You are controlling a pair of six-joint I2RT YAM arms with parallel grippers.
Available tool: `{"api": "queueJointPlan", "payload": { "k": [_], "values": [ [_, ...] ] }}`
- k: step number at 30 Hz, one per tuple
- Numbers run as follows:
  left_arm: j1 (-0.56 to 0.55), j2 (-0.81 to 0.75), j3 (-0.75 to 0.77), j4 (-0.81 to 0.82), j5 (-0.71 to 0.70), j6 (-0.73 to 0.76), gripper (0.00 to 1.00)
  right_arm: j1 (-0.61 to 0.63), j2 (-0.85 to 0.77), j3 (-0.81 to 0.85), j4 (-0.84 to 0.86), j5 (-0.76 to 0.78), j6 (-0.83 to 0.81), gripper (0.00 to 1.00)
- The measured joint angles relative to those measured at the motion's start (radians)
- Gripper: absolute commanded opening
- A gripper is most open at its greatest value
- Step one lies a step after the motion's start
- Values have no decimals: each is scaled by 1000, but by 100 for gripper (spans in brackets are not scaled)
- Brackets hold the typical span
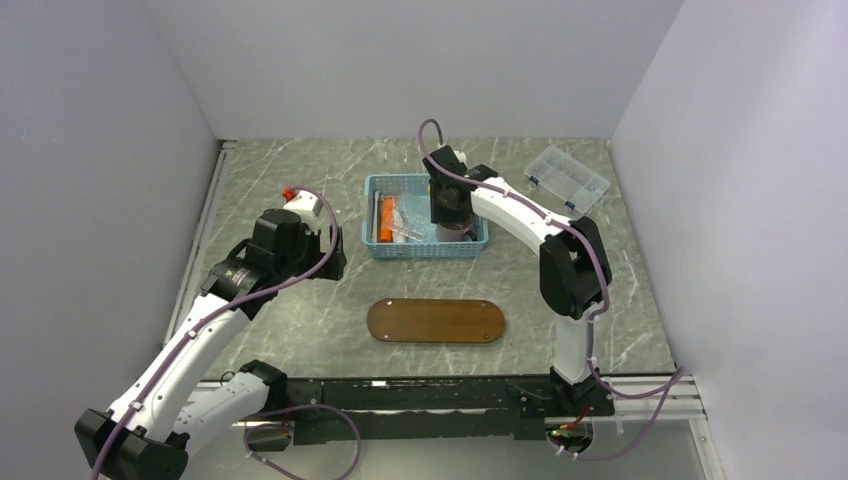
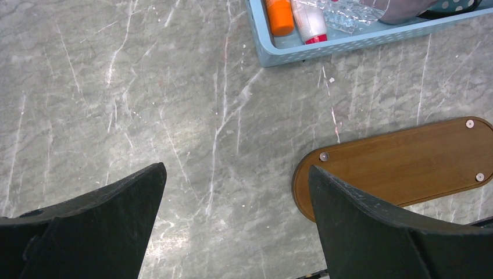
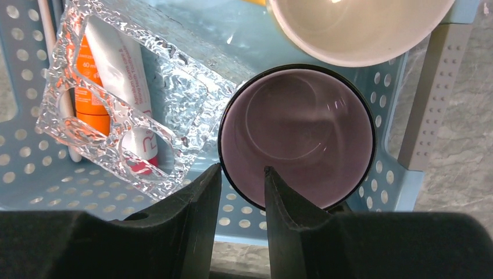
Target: Prepare toiletry sets of a toothbrush and toothpaste on the tray
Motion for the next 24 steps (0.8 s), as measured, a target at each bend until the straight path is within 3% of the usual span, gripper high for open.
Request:
{"api": "queueJointPlan", "payload": {
  "k": [7,19,24],
  "values": [
    [1,0,0,0,0,0,99,6,33,0,7,-1,-22,34],
    [1,0,0,0,0,0,99,14,73,13,29,0,-56,19],
    [1,0,0,0,0,0,99,16,81,28,28,1,-76,1]
  ]
}}
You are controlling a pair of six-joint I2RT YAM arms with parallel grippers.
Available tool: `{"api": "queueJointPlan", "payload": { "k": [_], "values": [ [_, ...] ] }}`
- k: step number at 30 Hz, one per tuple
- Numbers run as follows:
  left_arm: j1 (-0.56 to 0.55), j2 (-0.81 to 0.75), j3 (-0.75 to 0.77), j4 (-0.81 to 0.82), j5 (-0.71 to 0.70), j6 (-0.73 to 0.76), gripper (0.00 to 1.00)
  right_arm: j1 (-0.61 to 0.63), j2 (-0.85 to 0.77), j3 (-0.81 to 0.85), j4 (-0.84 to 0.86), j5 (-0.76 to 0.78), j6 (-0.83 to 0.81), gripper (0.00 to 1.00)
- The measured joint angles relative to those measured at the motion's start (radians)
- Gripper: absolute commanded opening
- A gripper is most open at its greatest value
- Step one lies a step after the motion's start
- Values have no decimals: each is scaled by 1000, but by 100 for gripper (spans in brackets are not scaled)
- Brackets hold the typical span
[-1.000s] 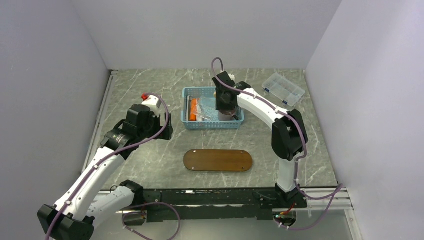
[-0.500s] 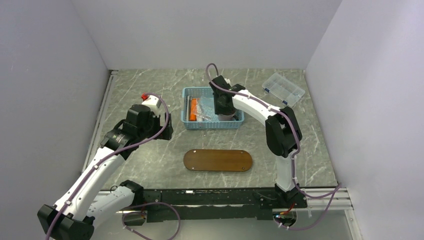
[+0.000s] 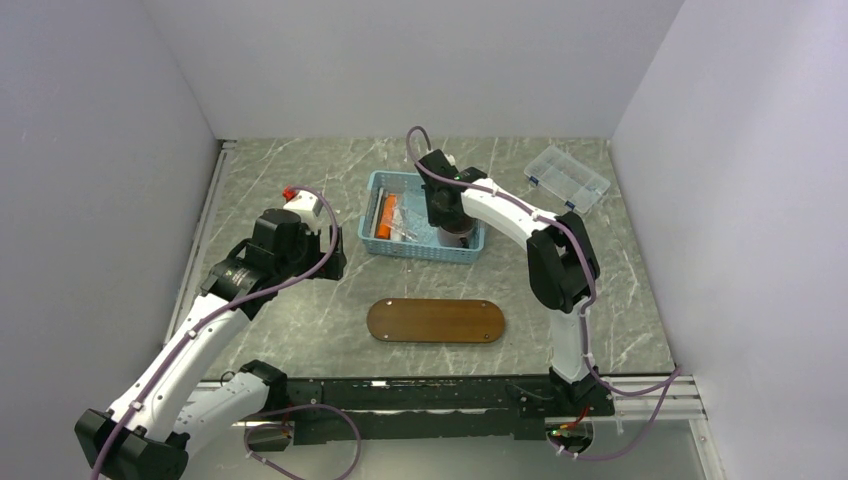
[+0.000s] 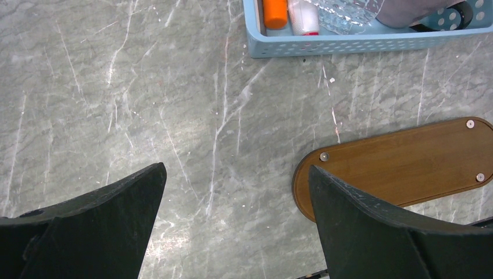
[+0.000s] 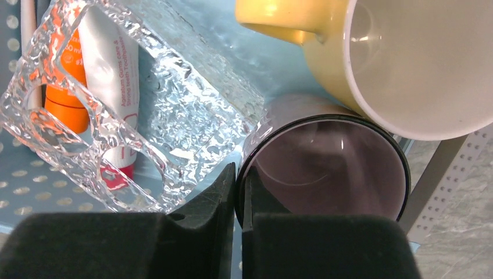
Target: Prepare toiletry sets of a toothbrush and toothpaste on the tray
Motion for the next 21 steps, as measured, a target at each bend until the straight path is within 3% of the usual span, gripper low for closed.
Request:
{"api": "queueJointPlan", "payload": {
  "k": [21],
  "values": [
    [2,3,0,0,0,0,99,6,6,31,-35,11,-55,0]
  ]
}}
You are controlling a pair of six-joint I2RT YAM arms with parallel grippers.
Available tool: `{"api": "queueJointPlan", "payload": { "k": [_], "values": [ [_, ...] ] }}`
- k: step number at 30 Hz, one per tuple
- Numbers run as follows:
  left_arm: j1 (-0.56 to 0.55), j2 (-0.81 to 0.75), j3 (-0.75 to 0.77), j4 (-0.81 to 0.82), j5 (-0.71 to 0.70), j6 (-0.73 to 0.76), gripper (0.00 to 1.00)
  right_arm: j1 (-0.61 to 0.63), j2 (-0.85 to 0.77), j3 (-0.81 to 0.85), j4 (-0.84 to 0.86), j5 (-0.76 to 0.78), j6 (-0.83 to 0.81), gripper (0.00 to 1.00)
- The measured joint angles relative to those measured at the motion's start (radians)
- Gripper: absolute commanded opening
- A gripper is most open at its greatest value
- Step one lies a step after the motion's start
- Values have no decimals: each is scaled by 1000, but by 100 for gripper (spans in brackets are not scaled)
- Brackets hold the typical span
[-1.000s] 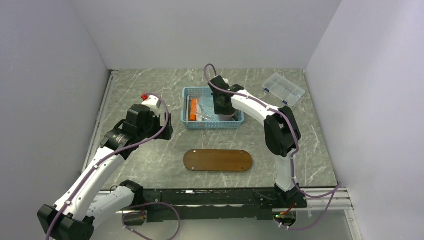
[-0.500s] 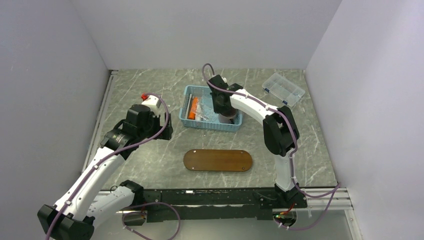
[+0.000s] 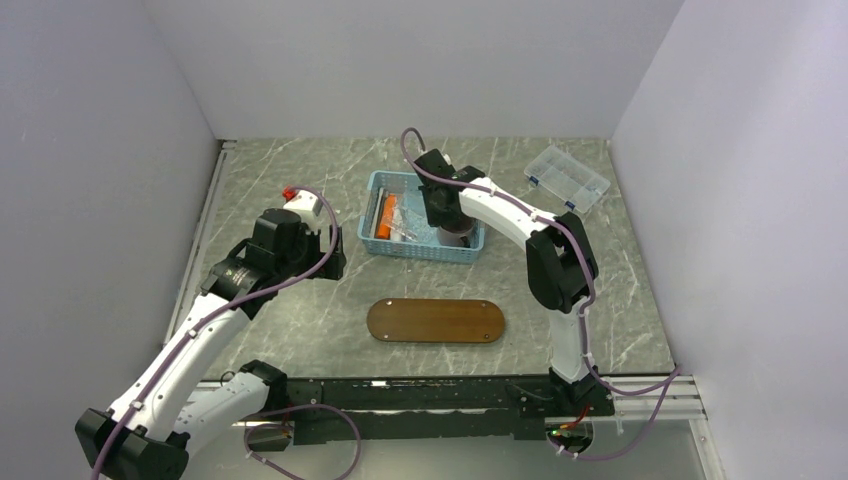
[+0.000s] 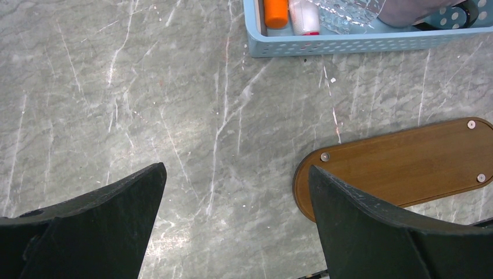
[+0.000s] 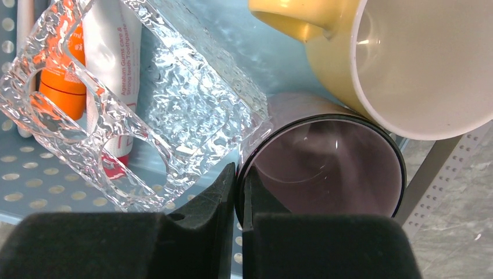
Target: Prepare toiletry sets of a toothbrush and toothpaste on the tray
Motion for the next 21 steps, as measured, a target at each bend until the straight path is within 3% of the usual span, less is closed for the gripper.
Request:
{"api": "queueJointPlan", "payload": {
  "k": [21],
  "values": [
    [0,9,0,0,0,0,99,0,-140,-29,-25,-21,-173,0]
  ]
}}
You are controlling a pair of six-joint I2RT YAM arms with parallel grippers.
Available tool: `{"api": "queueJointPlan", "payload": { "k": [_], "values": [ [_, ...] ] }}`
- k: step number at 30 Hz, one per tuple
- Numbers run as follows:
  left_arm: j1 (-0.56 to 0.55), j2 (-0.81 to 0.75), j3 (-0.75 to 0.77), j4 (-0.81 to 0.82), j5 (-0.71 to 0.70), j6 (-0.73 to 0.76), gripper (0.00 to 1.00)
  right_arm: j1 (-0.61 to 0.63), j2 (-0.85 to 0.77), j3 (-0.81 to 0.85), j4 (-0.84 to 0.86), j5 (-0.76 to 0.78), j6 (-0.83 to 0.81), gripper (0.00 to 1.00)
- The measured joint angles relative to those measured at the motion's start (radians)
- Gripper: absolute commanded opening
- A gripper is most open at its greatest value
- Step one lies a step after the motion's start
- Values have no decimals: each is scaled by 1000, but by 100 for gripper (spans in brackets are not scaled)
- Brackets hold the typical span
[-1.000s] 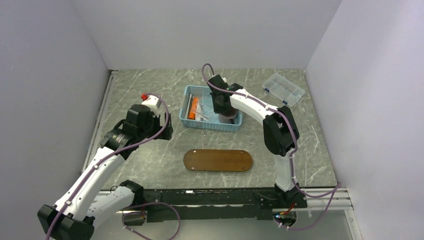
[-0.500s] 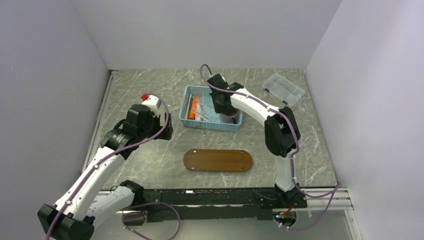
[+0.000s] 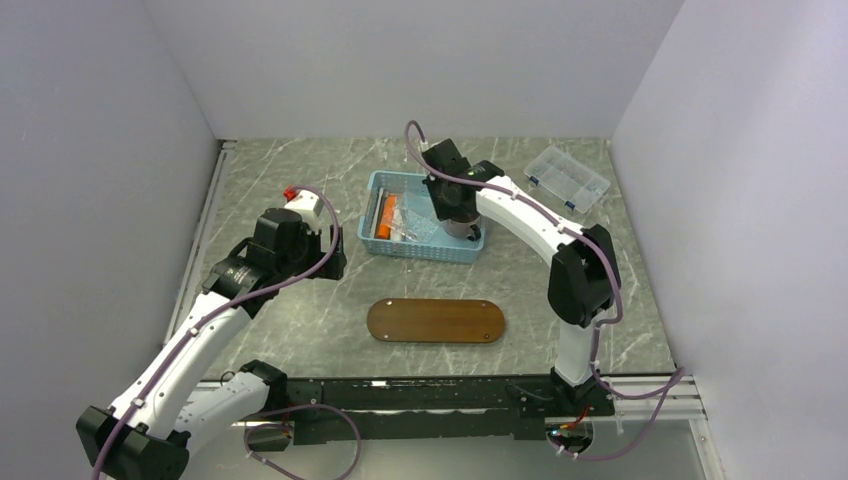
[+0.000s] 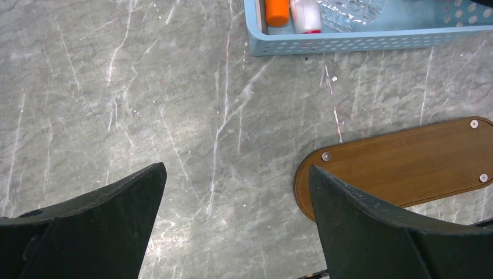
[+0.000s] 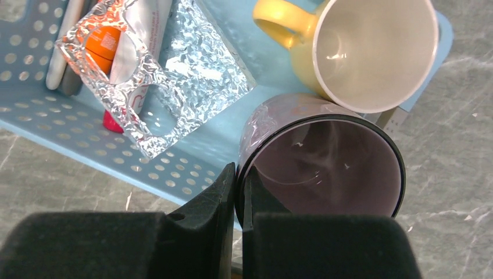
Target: Prepare toiletry sets of a toothbrush and toothpaste on the tray
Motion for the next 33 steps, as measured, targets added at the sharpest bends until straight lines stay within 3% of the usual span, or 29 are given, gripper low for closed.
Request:
{"api": "queueJointPlan", "payload": {
  "k": [11,33],
  "values": [
    [0,0,0,0,0,0,99,19,-170,-55,-18,5,-20,0],
    [1,0,0,0,0,0,99,211,-584,-466,-71,-23,53,0]
  ]
}}
